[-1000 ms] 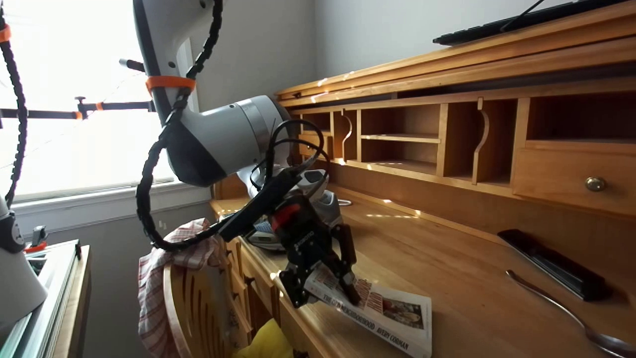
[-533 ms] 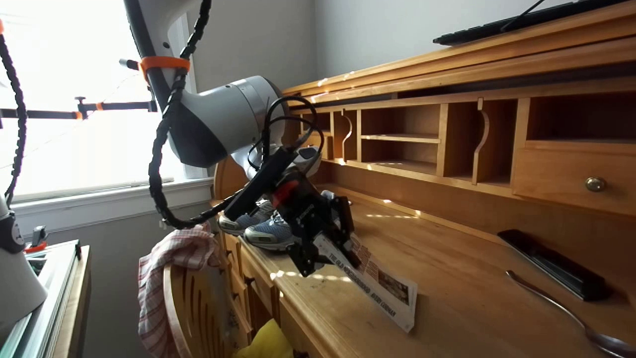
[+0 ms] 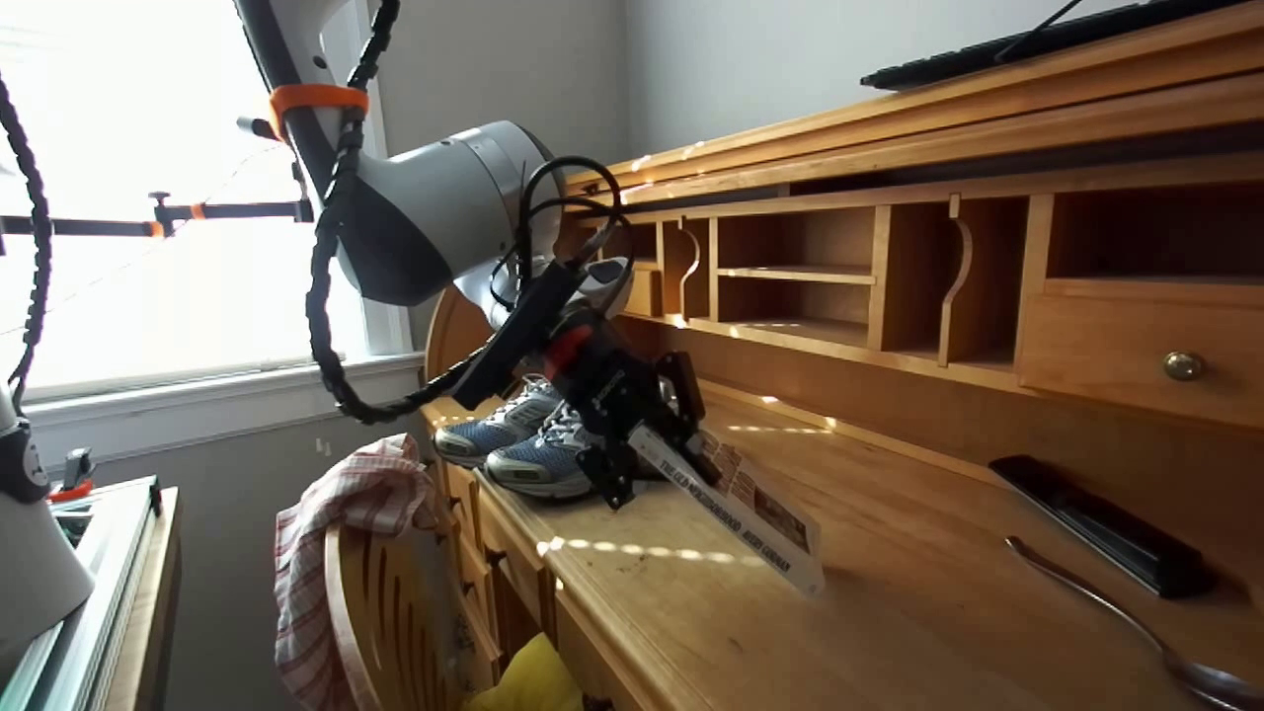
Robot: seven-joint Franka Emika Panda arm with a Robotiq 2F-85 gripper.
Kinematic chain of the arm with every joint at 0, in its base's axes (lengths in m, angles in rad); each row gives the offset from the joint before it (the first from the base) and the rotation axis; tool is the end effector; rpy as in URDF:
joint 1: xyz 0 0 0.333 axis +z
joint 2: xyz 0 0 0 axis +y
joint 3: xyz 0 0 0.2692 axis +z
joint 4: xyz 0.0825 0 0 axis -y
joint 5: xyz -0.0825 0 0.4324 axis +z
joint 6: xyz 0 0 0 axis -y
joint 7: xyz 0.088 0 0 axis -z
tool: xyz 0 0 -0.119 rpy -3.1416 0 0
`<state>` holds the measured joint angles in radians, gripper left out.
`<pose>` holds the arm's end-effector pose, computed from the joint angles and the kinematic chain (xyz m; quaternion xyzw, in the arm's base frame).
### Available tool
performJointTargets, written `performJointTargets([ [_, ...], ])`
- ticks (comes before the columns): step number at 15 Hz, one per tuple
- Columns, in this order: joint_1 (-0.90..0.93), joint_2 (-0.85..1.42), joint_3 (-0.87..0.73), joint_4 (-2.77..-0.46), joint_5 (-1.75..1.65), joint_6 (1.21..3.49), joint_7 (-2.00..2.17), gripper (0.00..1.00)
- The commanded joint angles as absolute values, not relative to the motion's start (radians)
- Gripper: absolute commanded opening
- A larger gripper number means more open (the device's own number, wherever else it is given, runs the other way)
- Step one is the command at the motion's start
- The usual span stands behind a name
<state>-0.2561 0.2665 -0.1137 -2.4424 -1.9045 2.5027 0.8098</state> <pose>0.4354 -0.1752 0.0796 0.8625 0.2655 0.0256 0.4300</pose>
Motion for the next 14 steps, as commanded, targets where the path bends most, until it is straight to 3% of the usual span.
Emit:
performJointTargets([
  [1,-0.256,0.195,-0.113,-2.469,-1.988,2.523,0.870,0.06],
  [14,-0.278,0.114,-0.107,-2.404,-2.363,2.680,1.286,0.06],
])
